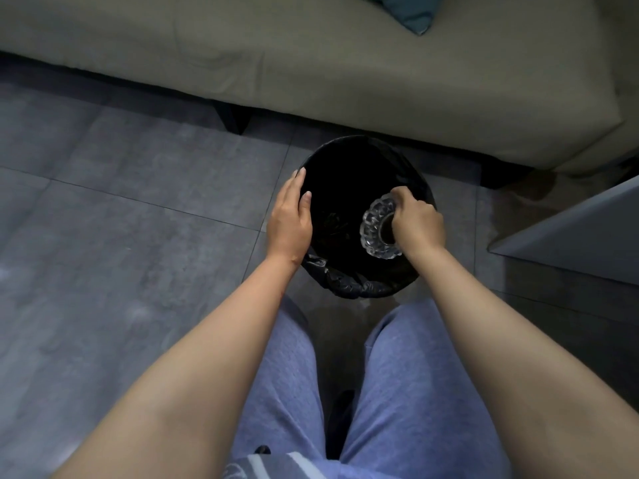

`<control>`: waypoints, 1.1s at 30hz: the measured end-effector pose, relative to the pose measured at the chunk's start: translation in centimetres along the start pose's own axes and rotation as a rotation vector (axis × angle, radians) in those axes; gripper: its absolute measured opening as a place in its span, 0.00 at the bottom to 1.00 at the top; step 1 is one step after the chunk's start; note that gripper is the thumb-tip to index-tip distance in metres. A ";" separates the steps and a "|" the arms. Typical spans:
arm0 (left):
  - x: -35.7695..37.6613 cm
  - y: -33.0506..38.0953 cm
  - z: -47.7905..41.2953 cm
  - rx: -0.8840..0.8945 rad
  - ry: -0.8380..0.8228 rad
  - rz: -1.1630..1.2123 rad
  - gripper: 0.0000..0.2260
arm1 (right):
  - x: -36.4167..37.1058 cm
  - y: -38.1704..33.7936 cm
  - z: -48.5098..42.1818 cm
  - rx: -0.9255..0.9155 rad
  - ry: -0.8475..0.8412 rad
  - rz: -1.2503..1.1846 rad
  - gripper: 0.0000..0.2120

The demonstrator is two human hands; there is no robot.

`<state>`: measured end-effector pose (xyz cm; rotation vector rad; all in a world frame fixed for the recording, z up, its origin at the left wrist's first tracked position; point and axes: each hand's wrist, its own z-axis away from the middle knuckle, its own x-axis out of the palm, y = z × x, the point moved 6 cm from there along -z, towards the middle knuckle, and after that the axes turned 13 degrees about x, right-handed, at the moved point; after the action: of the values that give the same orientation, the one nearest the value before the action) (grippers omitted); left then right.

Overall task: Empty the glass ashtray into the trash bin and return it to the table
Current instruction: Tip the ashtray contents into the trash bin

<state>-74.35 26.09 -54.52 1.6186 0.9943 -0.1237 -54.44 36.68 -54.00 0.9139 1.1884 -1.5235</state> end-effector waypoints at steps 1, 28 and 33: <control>0.0 0.0 0.1 -0.002 -0.001 0.000 0.19 | 0.0 0.2 -0.1 0.018 -0.013 0.044 0.22; -0.5 -1.1 0.2 -0.027 -0.003 -0.003 0.20 | 0.4 0.2 0.1 -0.075 0.049 0.054 0.19; -0.3 -1.3 0.1 -0.044 0.000 0.004 0.20 | -1.0 1.1 -0.4 -0.050 0.141 -0.133 0.17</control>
<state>-75.32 25.81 -55.40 1.5800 0.9879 -0.0981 -53.15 37.24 -53.42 0.9372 1.4069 -1.5467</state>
